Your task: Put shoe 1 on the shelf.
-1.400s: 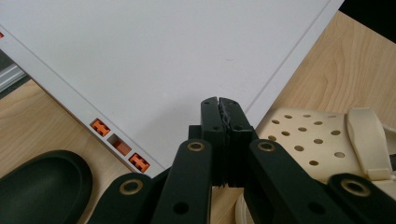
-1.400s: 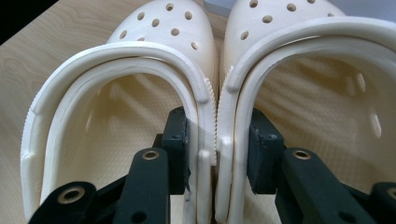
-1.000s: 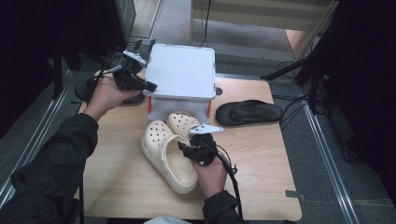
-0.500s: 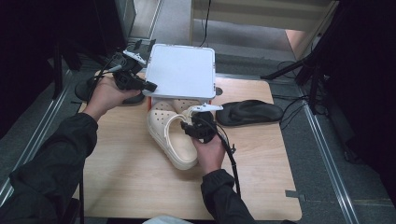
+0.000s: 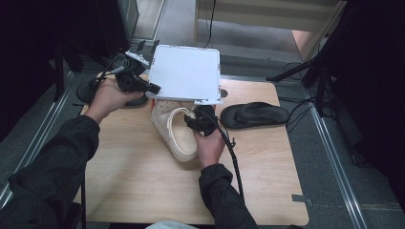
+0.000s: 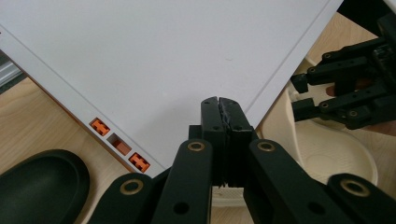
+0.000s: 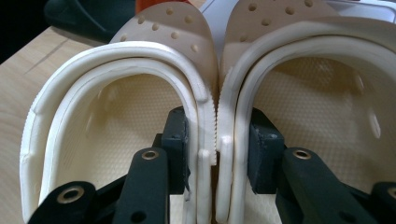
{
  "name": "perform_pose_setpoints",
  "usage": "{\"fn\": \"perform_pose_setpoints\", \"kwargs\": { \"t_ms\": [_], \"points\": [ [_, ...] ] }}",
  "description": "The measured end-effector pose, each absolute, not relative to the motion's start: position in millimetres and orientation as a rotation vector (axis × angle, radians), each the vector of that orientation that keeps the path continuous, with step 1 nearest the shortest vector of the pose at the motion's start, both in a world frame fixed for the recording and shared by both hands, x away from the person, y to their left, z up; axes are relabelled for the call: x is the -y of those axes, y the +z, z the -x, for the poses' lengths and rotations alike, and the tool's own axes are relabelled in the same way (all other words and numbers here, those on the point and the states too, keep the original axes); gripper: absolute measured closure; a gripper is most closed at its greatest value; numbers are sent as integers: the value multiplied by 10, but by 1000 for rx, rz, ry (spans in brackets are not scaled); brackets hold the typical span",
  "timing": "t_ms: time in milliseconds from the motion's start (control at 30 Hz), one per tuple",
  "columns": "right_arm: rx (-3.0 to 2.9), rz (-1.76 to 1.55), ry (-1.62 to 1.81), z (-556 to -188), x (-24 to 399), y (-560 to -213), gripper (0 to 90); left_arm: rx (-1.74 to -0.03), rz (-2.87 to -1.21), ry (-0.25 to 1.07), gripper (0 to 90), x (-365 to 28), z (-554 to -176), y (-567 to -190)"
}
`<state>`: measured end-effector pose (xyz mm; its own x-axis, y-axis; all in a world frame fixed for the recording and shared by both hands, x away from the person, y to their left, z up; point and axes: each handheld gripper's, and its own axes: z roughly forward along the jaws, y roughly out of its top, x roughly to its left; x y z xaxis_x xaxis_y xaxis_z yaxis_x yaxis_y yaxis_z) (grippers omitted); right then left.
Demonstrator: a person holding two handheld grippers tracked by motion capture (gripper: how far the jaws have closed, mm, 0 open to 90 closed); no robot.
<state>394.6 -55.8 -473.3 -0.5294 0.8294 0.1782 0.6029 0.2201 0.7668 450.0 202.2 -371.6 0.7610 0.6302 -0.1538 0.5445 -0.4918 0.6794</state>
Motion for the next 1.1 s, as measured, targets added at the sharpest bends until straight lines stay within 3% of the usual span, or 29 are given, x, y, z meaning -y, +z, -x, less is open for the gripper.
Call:
{"fn": "perform_pose_setpoints", "kwargs": {
  "t_ms": [1100],
  "points": [
    [-2133,-1419,1161,-4087,417,-4856,635,-869,-2207,140,900,-2025,-4496,-3720]
  ]
}}
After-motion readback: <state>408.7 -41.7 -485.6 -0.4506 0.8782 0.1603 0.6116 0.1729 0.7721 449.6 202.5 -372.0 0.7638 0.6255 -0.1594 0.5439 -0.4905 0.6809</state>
